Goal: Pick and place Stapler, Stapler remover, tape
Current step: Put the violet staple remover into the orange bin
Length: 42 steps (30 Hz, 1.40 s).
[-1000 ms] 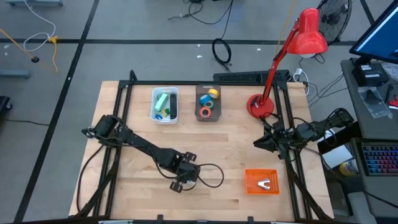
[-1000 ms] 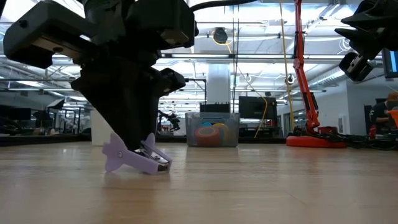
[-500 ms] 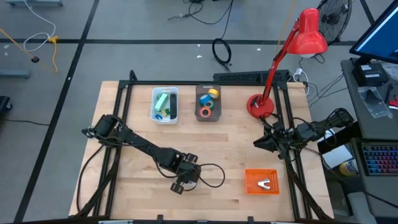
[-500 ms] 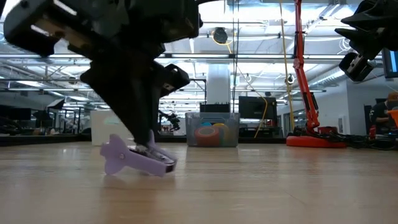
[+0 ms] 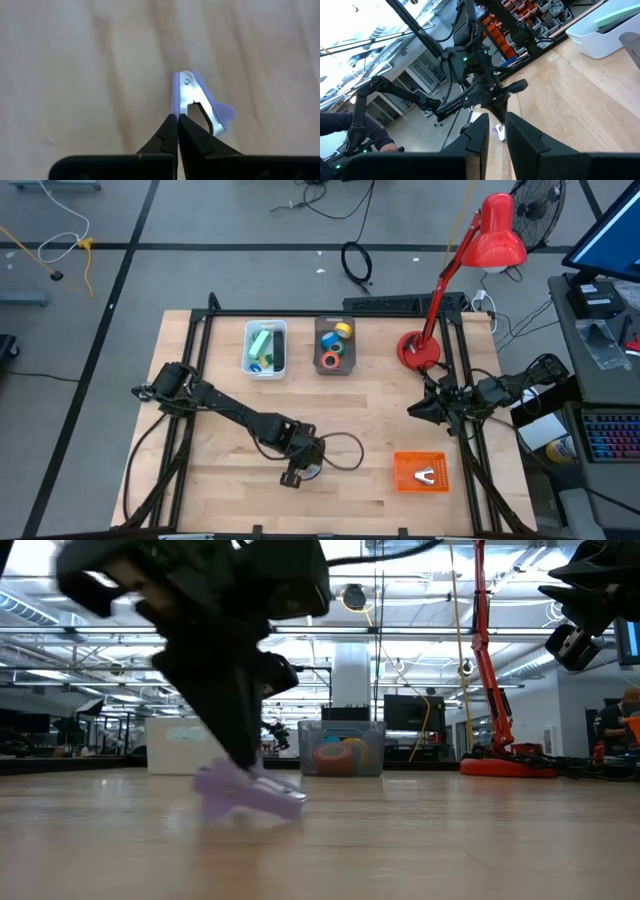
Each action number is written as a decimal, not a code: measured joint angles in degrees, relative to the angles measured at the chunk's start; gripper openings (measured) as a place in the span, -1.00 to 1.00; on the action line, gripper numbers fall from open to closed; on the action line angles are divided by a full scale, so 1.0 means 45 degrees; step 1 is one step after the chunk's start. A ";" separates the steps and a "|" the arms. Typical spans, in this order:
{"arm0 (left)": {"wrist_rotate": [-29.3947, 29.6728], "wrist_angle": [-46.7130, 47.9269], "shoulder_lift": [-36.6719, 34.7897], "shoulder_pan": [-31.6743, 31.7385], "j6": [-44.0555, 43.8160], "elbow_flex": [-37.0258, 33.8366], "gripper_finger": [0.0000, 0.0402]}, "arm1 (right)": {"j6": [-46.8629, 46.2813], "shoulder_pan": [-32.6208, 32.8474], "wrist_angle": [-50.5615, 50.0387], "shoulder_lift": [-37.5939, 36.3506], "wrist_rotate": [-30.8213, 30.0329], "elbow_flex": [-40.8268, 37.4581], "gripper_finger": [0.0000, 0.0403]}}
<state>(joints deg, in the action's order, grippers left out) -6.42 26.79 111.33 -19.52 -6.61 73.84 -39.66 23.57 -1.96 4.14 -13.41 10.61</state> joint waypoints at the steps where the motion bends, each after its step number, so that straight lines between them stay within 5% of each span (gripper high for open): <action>1: 0.0034 0.0014 -0.0065 0.0133 -0.0172 -0.0004 -0.99 | 0.0000 0.0000 0.0006 0.0000 0.0000 0.0000 -0.73; 8: 0.0113 -0.0605 -0.1049 0.1274 -0.1382 -0.0004 -0.99 | 0.0164 -0.0003 0.0096 0.0000 -0.0710 0.0000 -0.73; 17: 0.0826 -0.4632 -0.2366 0.2373 -0.4083 -0.0009 -1.00 | 0.0987 0.0000 0.1390 0.0462 -0.0701 0.0000 -0.73; 26: 0.3490 -0.8020 -0.2307 0.2558 -0.4893 -0.0004 -1.00 | 0.0325 0.0003 0.2945 0.1901 -0.0977 0.0000 -0.70; 42: 0.6322 -0.7777 -0.2295 0.2056 -0.3559 0.1141 -1.00 | 0.0421 -0.0506 0.9532 0.6269 -0.1432 0.0000 0.12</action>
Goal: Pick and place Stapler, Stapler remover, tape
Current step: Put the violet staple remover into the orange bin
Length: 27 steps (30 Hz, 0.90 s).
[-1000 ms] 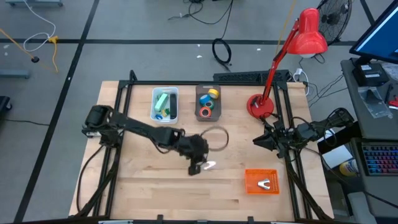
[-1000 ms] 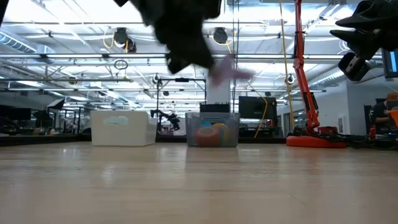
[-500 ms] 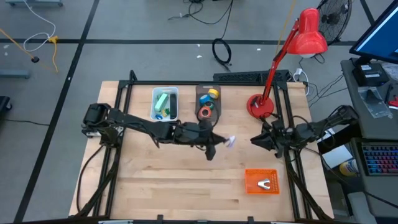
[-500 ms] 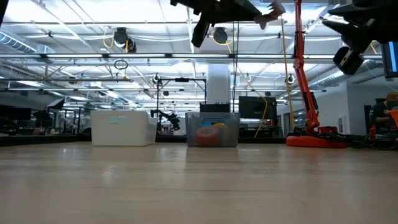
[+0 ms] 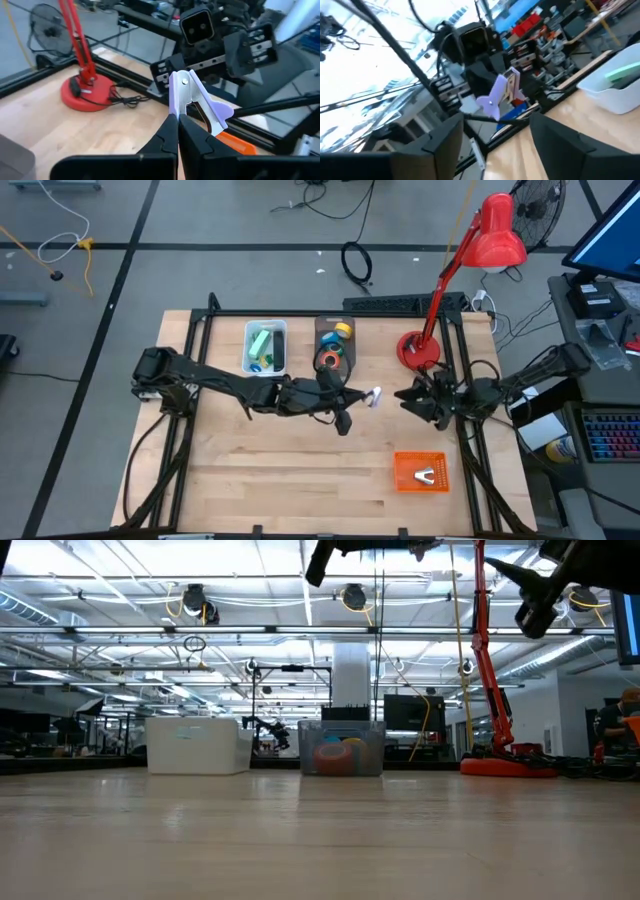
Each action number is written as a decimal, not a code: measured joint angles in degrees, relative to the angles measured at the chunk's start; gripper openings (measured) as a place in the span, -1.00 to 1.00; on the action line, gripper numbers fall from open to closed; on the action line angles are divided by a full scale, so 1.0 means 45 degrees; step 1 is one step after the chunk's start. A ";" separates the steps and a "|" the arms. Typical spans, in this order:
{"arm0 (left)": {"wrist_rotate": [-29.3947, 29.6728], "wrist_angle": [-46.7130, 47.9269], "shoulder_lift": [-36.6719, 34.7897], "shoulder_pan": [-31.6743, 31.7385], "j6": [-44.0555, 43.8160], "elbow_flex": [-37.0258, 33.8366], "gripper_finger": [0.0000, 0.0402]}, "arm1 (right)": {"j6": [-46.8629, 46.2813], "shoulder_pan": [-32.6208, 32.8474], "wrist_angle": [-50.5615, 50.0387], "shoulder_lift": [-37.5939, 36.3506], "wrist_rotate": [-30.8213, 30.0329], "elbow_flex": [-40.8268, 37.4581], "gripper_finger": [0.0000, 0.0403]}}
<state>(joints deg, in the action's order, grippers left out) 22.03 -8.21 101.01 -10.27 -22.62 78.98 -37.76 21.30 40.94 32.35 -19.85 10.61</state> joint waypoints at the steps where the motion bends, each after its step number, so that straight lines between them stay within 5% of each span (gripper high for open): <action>1: 0.0150 0.0028 0.0022 -0.0008 -0.0003 0.0033 -1.00 | 0.0012 -0.0078 0.0184 0.0217 -0.0169 0.0000 0.15; 16: 0.1124 0.0007 0.0042 -0.0081 -0.0348 0.0258 -1.00 | 0.0546 -0.1347 0.4995 0.3853 -0.0928 0.0000 0.23; 27: 0.1310 0.0587 0.0054 -0.0066 -0.0377 0.0254 -1.00 | 0.0897 -0.2119 0.4939 0.5582 -0.0576 0.1319 0.23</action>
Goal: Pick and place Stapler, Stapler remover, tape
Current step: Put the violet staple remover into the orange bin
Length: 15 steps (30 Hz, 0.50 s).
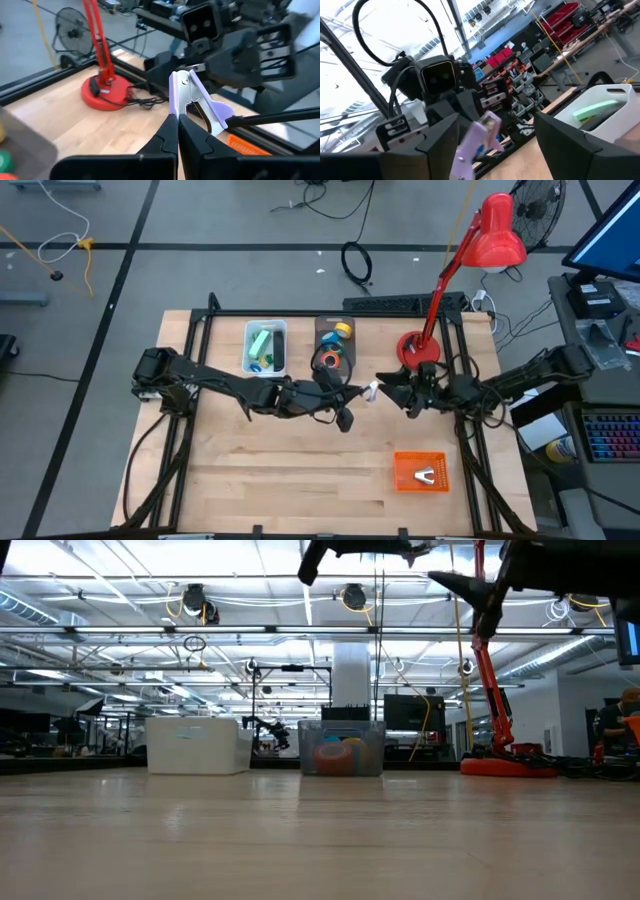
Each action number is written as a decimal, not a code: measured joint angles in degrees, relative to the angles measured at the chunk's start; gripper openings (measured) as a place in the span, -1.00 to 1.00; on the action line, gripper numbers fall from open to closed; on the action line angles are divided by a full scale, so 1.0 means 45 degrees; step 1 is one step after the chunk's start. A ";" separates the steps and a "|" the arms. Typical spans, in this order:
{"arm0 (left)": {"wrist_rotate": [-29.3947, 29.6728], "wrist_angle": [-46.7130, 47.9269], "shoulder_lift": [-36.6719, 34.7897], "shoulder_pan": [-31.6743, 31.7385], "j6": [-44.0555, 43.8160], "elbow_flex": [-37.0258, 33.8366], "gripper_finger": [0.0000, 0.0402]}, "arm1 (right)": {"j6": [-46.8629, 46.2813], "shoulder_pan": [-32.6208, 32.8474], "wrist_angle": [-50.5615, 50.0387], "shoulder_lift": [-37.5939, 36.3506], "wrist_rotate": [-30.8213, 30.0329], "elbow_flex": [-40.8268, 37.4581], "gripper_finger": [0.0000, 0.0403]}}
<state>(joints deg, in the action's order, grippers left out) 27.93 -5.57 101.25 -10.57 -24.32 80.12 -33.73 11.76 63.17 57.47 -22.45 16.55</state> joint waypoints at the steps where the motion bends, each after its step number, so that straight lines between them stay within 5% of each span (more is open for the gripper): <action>1: 0.0139 0.0138 0.0000 0.0001 0.0005 0.0000 -1.00 | -0.0054 -0.0077 -0.0019 0.0059 0.0081 0.0039 0.23; 15: 0.0124 -0.0182 0.0010 0.0117 -0.0007 -0.0010 -1.00 | -0.0852 -0.0484 -0.1366 0.0216 0.0343 0.0681 0.23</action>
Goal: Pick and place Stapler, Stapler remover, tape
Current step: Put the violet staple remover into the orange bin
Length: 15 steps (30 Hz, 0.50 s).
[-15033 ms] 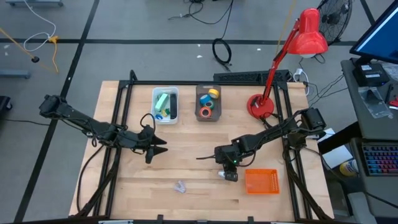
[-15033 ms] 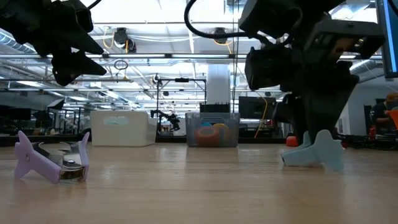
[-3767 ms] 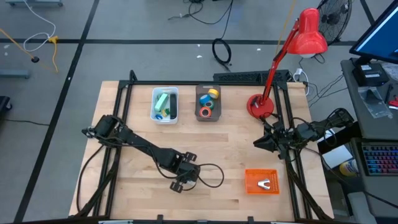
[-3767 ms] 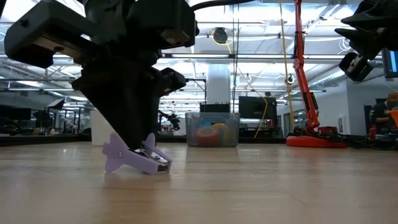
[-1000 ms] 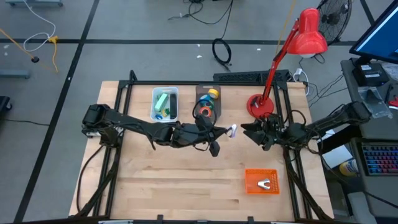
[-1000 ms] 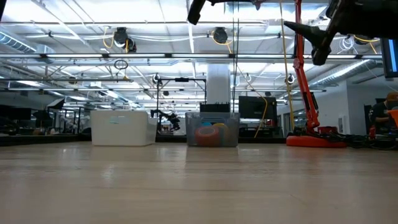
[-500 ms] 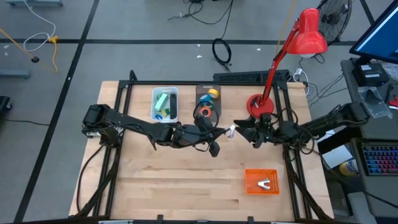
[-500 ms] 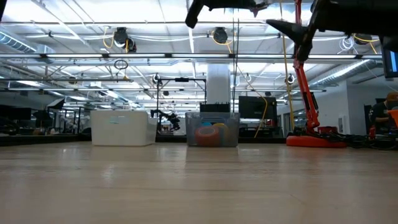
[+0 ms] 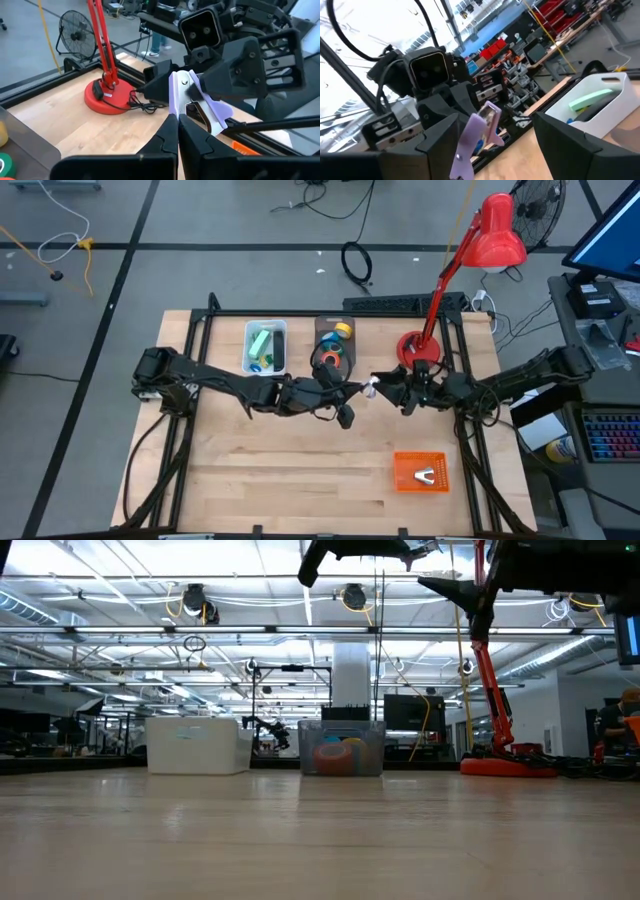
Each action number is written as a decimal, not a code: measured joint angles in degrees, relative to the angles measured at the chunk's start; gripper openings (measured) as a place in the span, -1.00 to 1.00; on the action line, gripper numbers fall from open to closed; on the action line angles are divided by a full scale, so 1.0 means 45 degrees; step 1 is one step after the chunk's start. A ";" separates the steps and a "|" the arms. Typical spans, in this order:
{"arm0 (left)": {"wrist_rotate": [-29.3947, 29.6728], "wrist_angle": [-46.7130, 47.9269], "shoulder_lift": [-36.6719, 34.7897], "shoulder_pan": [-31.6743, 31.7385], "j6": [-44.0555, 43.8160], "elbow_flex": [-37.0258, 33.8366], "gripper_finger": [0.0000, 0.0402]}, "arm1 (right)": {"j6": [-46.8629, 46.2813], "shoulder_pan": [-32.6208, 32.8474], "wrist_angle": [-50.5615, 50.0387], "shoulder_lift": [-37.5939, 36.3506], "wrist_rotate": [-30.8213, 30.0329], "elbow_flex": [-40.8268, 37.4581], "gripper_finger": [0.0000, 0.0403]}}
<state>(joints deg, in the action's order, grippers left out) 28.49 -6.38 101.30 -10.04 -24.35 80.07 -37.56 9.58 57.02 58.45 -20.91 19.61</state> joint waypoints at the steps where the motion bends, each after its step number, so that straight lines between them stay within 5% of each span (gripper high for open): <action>1: -0.0005 -0.0031 0.0000 0.0005 0.0015 0.0000 -1.00 | 0.0135 -0.0067 -0.0109 0.0050 0.0017 0.0144 0.23; 9: 0.0012 0.0501 0.0000 -0.0011 -0.0023 -0.0005 -1.00 | 0.0151 -0.0557 -0.0439 0.0138 0.0113 0.0424 0.20; 15: 0.0155 0.0402 0.0000 -0.0001 -0.0027 -0.0005 -1.00 | -0.0298 -0.0554 -0.0753 0.0130 0.0366 0.0424 -0.02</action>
<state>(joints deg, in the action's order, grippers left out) 29.19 -4.57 101.30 -10.04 -24.47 80.05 -38.90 7.09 53.63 59.03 -19.26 21.52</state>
